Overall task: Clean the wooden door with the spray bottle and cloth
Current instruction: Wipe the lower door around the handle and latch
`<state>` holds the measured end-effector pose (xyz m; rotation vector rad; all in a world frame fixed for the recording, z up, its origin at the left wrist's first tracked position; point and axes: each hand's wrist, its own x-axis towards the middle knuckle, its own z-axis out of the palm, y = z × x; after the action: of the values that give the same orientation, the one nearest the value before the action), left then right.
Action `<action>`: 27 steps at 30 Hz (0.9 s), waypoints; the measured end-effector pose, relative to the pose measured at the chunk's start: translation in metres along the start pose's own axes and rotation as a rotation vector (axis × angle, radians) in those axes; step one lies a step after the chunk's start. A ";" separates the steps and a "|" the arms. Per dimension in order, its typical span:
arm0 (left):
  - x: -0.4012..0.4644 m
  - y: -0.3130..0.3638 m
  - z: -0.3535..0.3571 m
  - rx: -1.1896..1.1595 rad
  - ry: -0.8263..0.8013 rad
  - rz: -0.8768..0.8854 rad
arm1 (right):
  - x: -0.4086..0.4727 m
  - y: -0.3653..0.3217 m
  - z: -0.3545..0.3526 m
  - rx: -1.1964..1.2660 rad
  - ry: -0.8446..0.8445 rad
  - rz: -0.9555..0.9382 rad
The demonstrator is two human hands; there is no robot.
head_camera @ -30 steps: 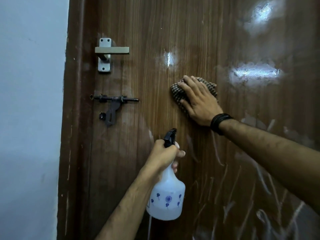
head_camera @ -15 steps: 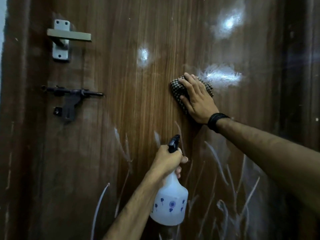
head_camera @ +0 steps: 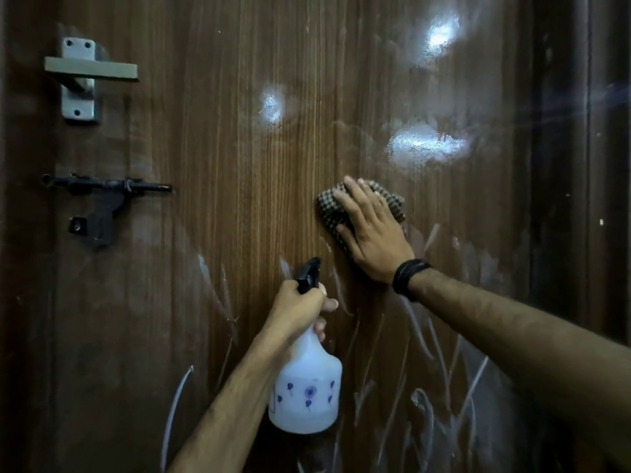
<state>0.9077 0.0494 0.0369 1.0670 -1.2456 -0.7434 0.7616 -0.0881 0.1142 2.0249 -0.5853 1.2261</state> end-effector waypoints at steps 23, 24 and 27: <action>-0.019 0.010 -0.071 0.079 -0.010 -0.095 | -0.034 -0.053 0.030 -0.029 -0.068 -0.137; -0.021 0.008 -0.073 0.099 -0.019 -0.117 | -0.038 -0.053 0.031 -0.034 -0.080 -0.142; -0.025 0.003 -0.081 0.132 -0.043 -0.168 | -0.033 -0.053 0.030 -0.026 -0.069 -0.116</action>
<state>0.9814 0.0916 0.0323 1.2818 -1.2659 -0.8236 0.7998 -0.0745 0.0577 2.0566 -0.5062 1.0789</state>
